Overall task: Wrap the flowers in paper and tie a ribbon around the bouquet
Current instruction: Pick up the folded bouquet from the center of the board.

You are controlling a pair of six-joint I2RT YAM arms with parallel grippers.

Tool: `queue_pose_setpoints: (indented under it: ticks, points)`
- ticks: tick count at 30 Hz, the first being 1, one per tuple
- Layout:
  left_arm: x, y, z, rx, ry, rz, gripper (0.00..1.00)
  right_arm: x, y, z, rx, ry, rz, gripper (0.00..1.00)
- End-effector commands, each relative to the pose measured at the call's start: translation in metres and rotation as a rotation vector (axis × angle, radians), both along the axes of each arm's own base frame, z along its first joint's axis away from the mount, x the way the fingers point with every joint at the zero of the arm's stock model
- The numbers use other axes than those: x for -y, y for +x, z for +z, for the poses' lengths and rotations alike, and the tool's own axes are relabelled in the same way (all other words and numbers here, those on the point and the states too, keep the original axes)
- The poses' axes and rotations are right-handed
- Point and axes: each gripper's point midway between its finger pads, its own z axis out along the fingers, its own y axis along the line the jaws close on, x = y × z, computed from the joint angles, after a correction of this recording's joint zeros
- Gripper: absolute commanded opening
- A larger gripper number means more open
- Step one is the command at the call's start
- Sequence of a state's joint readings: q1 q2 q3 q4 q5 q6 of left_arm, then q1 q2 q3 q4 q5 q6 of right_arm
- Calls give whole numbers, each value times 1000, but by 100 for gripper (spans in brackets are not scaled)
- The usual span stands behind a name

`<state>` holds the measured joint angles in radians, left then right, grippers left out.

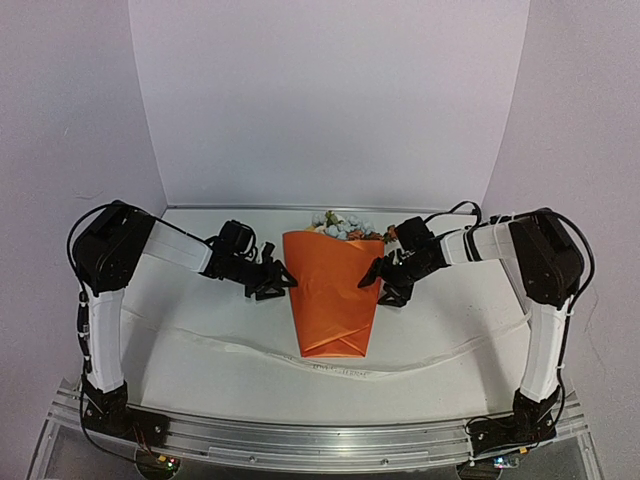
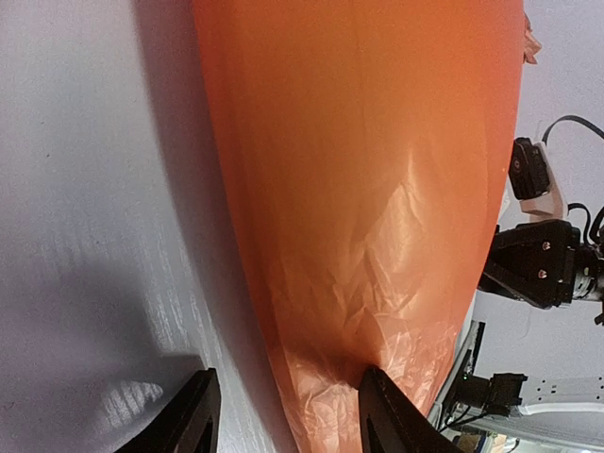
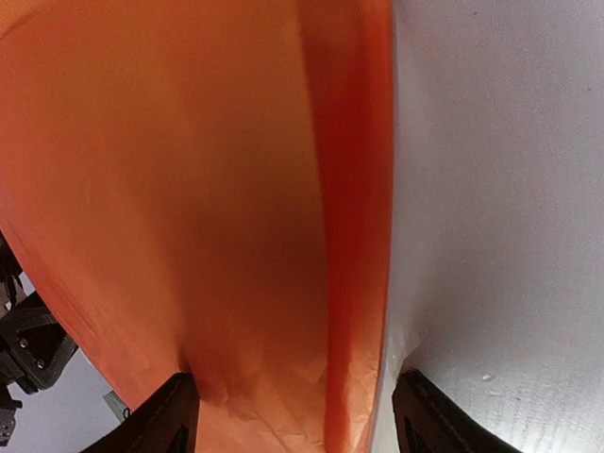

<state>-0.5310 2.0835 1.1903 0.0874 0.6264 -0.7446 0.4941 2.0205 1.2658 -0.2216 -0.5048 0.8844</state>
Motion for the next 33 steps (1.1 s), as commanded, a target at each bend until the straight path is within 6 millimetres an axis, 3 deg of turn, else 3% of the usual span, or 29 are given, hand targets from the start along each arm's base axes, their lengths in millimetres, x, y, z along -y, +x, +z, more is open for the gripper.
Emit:
queue_pose_setpoints:
  ticks: [1, 10, 13, 20, 27, 33]
  points:
    - [20, 8, 15, 17, -68, -24, 51, -15, 5, -4, -7, 12, -4, 66]
    - [29, 9, 8, -71, -69, -2, 42, -15, 6, 1, -36, 21, -60, 37]
    - [31, 8, 12, -94, -87, -4, 35, -16, 6, 2, -61, 34, -86, 22]
    - [35, 8, 28, -128, -103, -3, 17, -17, 7, 13, -102, 58, -149, 1]
    - [33, 1, 31, -195, -79, -4, 6, -17, 4, 27, -144, 85, -202, 0]
    - [30, -7, 37, -228, -80, -8, 4, -12, -4, 35, -174, 89, -235, 0]
